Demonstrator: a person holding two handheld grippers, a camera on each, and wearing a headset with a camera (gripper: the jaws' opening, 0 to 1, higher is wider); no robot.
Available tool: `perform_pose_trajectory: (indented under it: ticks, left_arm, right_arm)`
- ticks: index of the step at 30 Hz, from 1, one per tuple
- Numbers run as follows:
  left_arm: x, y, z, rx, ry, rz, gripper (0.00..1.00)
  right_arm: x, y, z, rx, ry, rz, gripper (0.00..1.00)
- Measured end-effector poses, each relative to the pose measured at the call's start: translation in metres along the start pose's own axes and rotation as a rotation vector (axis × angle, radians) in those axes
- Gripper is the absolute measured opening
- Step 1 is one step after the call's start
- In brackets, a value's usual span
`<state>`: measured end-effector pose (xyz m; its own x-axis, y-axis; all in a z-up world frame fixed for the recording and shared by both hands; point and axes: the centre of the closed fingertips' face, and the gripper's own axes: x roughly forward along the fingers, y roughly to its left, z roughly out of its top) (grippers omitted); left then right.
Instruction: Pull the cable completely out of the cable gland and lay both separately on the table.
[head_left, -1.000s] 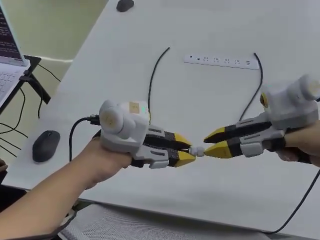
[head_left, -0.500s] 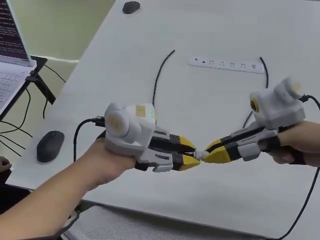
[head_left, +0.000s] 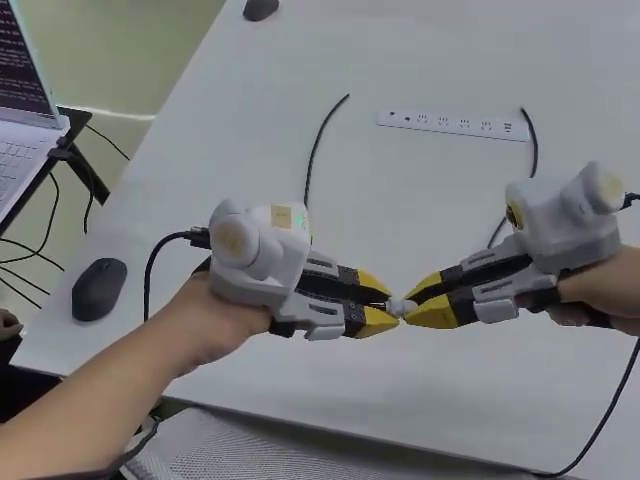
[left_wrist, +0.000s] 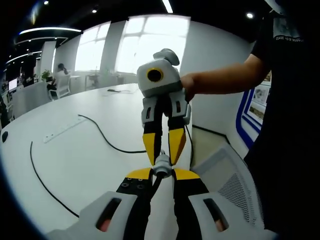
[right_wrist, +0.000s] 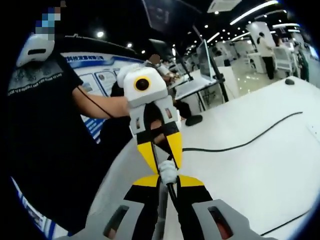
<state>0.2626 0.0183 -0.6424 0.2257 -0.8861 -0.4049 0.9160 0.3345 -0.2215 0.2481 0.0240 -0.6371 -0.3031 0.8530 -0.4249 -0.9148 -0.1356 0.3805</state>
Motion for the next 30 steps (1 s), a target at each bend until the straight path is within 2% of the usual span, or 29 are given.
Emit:
perform_pose_trajectory:
  ticks: [2, 4, 5, 9, 16, 22, 30]
  left_arm:
    - [0.000, 0.000, 0.000, -0.008, -0.004, 0.003, 0.15]
    - [-0.001, 0.000, 0.000, -0.022, -0.007, 0.005, 0.15]
    - [-0.001, 0.001, 0.001, -0.031, -0.010, 0.009, 0.15]
    - [-0.005, 0.001, 0.001, -0.068, -0.028, 0.011, 0.15]
    - [-0.004, -0.006, 0.000, -0.080, -0.029, 0.003, 0.15]
    - [-0.002, -0.011, 0.000, -0.088, -0.041, 0.004, 0.15]
    - [-0.001, -0.012, 0.000, -0.058, -0.042, 0.022, 0.15]
  right_arm:
    - [0.000, 0.000, 0.001, -0.072, 0.008, -0.032, 0.08]
    - [0.001, 0.000, 0.001, -0.181, 0.032, -0.080, 0.08]
    - [0.001, -0.001, 0.002, -0.251, 0.049, -0.117, 0.08]
    - [0.002, -0.001, 0.003, -0.418, 0.079, -0.221, 0.08]
    - [0.003, 0.000, -0.004, -0.613, 0.171, -0.324, 0.08]
    - [0.002, 0.003, -0.007, -0.624, 0.172, -0.349, 0.08]
    - [0.000, 0.001, -0.007, -0.561, 0.162, -0.368, 0.08]
